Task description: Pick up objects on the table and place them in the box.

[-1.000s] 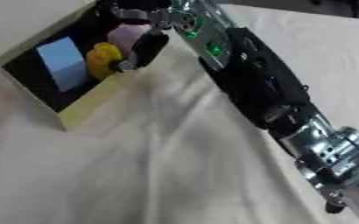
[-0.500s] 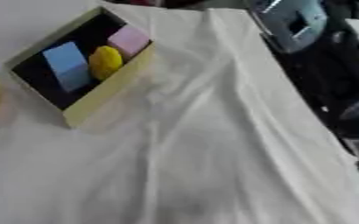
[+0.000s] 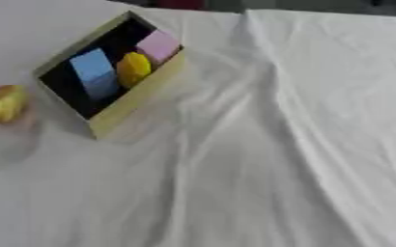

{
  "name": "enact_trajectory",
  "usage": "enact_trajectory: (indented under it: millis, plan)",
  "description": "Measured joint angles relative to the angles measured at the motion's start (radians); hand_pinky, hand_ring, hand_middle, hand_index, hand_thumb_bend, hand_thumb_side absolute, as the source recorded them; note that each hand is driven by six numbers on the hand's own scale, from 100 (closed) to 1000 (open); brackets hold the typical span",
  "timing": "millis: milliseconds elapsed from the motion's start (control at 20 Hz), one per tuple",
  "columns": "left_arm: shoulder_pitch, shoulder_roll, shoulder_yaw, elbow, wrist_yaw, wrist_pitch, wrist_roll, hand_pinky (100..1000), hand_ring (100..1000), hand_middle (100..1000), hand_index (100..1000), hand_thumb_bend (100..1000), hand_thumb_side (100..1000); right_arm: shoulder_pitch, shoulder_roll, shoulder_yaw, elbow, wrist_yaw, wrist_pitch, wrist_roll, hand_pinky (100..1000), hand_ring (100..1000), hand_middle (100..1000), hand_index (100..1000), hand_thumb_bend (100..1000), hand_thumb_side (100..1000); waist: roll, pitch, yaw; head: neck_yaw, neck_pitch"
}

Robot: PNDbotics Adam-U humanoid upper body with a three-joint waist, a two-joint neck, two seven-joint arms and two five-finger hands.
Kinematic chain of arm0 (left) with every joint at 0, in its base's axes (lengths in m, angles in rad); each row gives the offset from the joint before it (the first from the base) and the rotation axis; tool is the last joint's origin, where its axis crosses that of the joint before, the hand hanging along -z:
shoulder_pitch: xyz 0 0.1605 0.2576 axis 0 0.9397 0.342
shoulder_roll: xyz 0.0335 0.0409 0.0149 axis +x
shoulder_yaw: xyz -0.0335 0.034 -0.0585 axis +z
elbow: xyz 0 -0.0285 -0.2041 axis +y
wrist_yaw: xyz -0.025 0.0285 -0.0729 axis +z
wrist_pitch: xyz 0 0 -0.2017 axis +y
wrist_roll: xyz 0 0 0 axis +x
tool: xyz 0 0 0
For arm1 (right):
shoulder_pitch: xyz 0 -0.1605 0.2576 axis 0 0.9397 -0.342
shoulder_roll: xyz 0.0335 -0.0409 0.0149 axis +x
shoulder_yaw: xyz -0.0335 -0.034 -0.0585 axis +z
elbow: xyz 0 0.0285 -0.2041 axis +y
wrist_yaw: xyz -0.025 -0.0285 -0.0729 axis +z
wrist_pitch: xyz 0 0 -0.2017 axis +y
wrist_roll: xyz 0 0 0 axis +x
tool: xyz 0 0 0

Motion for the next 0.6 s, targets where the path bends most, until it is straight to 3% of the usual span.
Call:
enact_trajectory:
  millis: [200,400,600]
  plan:
    - [0.007,0.123,-0.019,0.014,-0.116,0.067,-0.003,738,796,757,885,226,349,0.158,-0.019,-0.06,-0.002,0.008,-0.123,-0.055,920,841,764,868,100,506,0.024,0.0,-0.028,0.033,0.003]
    - [0.007,0.207,-0.059,0.071,-0.188,0.124,-0.076,770,830,791,891,304,328,0.243,-0.013,-0.095,-0.002,0.05,-0.207,-0.117,917,843,770,869,100,477,0.04,0.0,-0.051,0.055,0.035]
    - [0.008,0.258,-0.096,0.117,-0.229,0.14,-0.171,811,847,797,883,389,378,0.306,0.005,-0.122,-0.002,0.109,-0.268,-0.164,915,843,770,869,100,461,0.052,-0.001,-0.07,0.067,0.049]
